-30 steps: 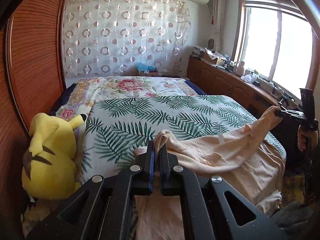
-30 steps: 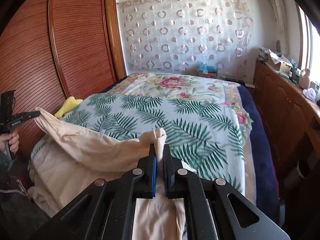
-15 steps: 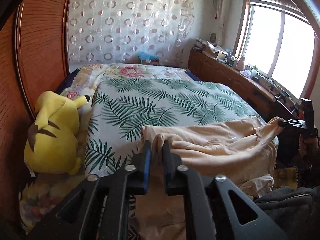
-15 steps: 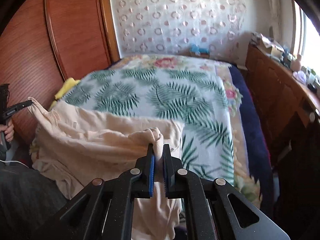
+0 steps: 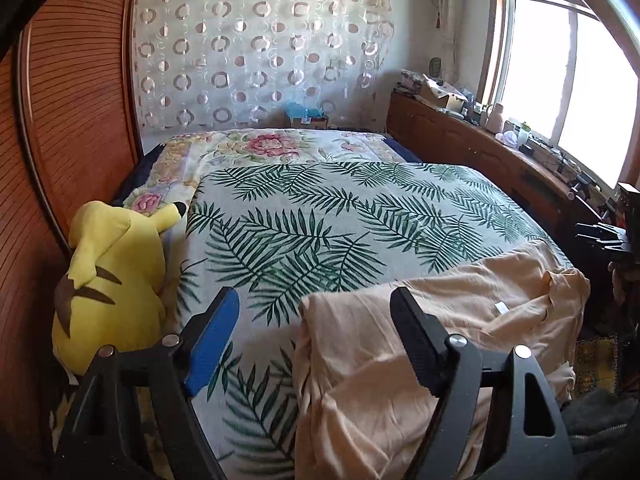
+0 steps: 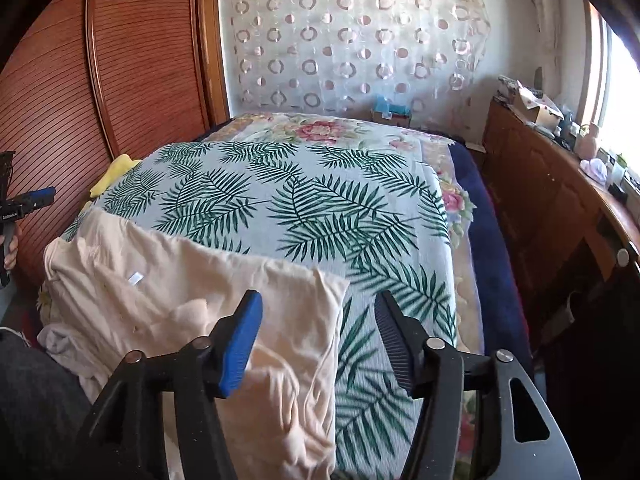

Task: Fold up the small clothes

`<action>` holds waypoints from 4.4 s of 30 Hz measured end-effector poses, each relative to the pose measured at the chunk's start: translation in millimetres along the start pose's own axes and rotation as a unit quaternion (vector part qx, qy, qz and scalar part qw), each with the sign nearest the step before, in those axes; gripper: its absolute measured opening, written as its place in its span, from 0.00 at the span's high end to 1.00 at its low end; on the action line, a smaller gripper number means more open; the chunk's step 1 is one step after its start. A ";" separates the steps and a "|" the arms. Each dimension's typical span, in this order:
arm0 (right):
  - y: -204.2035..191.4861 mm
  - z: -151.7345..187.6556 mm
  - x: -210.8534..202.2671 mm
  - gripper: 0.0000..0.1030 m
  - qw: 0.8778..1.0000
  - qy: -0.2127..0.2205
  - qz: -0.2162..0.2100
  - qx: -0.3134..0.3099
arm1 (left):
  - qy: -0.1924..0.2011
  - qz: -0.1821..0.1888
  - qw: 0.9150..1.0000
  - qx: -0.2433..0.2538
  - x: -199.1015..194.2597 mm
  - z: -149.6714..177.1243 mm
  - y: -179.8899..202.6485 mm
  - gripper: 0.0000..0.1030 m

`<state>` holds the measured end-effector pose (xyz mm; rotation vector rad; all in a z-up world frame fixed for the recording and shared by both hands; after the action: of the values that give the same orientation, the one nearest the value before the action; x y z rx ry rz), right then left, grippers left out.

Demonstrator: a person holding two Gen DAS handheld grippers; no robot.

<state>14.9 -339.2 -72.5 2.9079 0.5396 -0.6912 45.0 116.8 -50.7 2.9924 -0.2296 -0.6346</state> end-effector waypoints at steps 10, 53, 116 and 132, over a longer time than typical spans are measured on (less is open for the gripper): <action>15.2 17.5 85.8 0.33 0.998 -0.066 -0.002 0.021 | -0.069 -0.010 0.998 0.002 68.4 12.0 -12.5 0.24; 7.4 -6.6 40.4 0.92 0.997 0.001 -0.071 0.043 | 0.045 0.062 0.997 -0.008 -11.8 -35.9 29.1 0.92; 52.8 -248.1 212.7 0.92 0.998 0.048 0.016 -0.050 | 0.093 -0.031 0.995 0.035 247.0 -154.0 -39.1 0.93; 44.4 -249.9 251.9 0.82 0.999 -0.025 0.032 -0.018 | 0.017 -0.016 0.999 0.033 303.1 -126.7 -52.5 0.53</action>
<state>345.0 -255.9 37.0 2.8519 0.4456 -0.7362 377.5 124.9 -61.1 3.0729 -0.2034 -0.5904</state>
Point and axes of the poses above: each gripper's, at about its wrist camera, not at the fingertips, and x roughly the way its jaws point, y to its right, z to its underside, the point moved 2 cm from there along x, roughly the way its jaws point, and after that the axes turned 15 degrees about y, right-handed, at the moved point
